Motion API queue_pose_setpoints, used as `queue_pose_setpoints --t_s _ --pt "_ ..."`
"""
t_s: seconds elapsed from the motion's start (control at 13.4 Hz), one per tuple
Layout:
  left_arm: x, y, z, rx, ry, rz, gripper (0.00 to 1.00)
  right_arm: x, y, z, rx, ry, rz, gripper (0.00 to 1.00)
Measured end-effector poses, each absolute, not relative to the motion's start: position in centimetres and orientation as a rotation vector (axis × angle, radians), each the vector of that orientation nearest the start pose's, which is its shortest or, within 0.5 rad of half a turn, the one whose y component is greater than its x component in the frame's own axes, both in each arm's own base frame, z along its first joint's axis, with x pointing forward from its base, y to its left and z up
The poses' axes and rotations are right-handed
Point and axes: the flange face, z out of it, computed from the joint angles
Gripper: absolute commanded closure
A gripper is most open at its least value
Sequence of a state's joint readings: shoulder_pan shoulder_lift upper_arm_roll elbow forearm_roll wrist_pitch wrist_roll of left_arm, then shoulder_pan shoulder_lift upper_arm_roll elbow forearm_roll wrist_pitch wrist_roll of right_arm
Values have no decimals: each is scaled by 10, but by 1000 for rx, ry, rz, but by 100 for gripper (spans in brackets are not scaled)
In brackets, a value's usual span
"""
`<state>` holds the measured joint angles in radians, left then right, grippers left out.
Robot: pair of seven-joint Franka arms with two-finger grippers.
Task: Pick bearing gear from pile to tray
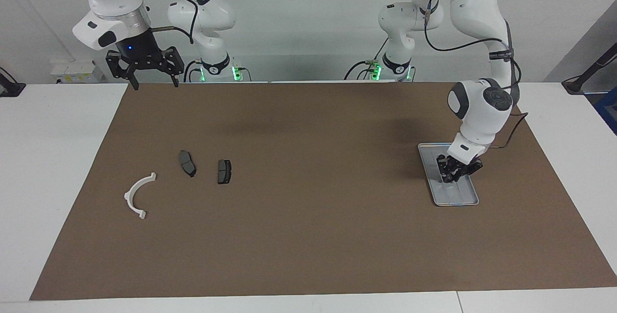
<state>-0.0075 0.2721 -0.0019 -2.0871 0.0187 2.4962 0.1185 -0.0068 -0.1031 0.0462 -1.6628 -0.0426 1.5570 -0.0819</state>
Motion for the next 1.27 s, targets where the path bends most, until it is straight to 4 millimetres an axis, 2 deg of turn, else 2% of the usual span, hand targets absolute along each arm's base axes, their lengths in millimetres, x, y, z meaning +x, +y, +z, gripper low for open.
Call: queue_pose_setpoints --t_s 0.3,0.37,0.45,0.6,0.75,0.82,0.9,1.05,1.27 --pt "596 -6 302 -3107 221 -215 98 533 17 617 -3180 -194 45 0" --pt "596 -6 301 -3107 222 -215 25 535 17 614 -3180 -194 50 0" --pt "596 -6 302 -3107 223 -215 0 535 17 614 -3180 -194 52 0" --pt "597 -7 304 -3109 225 -202 0 535 18 617 -3180 -193 40 0" --pt "608 -6 325 -3112 221 -159 0 535 20 620 -3182 -170 30 0" --pt "618 -5 349 -3112 218 -144 0 535 21 620 -3182 -163 28 0" --pt "629 -4 381 -3111 212 -152 0 535 22 620 -3180 -147 27 0" --pt "644 -1 455 -3106 183 -224 0 535 27 620 -3162 -92 26 0" --pt "641 10 554 -3115 7 -312 0 535 30 621 -3156 -53 25 0"
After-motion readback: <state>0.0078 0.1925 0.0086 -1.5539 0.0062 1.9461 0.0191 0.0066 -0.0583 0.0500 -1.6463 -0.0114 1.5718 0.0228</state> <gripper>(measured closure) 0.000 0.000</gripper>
